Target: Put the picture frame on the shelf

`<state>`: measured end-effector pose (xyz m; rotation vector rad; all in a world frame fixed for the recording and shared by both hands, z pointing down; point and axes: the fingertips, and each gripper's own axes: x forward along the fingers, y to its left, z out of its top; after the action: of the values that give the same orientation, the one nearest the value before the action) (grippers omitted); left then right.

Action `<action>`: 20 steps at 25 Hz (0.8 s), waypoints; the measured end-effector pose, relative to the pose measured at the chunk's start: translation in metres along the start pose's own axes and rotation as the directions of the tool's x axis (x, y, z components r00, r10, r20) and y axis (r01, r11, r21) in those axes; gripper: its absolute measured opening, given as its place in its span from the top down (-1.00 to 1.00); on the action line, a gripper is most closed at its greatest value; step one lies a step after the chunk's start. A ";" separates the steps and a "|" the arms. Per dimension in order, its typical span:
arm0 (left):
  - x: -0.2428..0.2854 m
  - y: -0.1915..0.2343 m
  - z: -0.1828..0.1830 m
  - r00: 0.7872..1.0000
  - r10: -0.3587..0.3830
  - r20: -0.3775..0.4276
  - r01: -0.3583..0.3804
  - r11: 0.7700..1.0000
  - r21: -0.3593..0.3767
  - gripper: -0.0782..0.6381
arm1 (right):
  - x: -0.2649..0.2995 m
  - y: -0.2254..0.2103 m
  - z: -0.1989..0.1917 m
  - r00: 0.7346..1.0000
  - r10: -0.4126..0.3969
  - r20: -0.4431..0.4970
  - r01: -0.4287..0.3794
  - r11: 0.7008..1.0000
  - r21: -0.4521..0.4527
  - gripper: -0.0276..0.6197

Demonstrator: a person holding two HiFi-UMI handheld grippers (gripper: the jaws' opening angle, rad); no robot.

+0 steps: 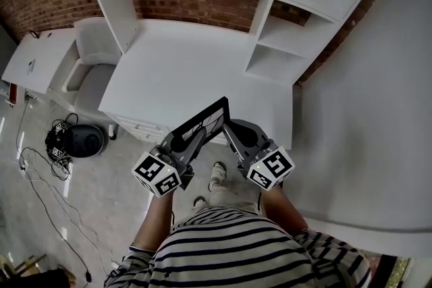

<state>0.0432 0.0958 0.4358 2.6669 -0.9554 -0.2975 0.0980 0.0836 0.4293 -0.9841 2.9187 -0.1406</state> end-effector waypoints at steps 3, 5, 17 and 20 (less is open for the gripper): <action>0.025 0.020 0.006 1.000 -0.011 -0.021 0.011 1.000 0.019 0.74 | 0.022 -0.026 0.005 1.000 0.018 0.005 -0.018 1.000 -0.004 0.89; 0.044 0.036 0.010 0.999 -0.016 -0.030 0.017 0.999 0.028 0.74 | 0.038 -0.047 0.005 1.000 0.027 0.007 -0.027 1.000 -0.001 0.89; 0.126 0.110 0.033 0.999 -0.031 -0.033 0.032 0.999 0.022 0.74 | 0.098 -0.139 0.014 1.000 0.029 0.012 -0.029 1.000 0.009 0.89; 0.142 0.117 0.041 0.999 -0.034 -0.025 0.035 0.999 0.030 0.74 | 0.103 -0.152 0.022 0.999 0.041 0.012 -0.040 0.999 -0.020 0.89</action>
<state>0.0704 -0.0899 0.4232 2.7106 -0.9148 -0.2586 0.1098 -0.1010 0.4207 -0.9244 2.9317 -0.1030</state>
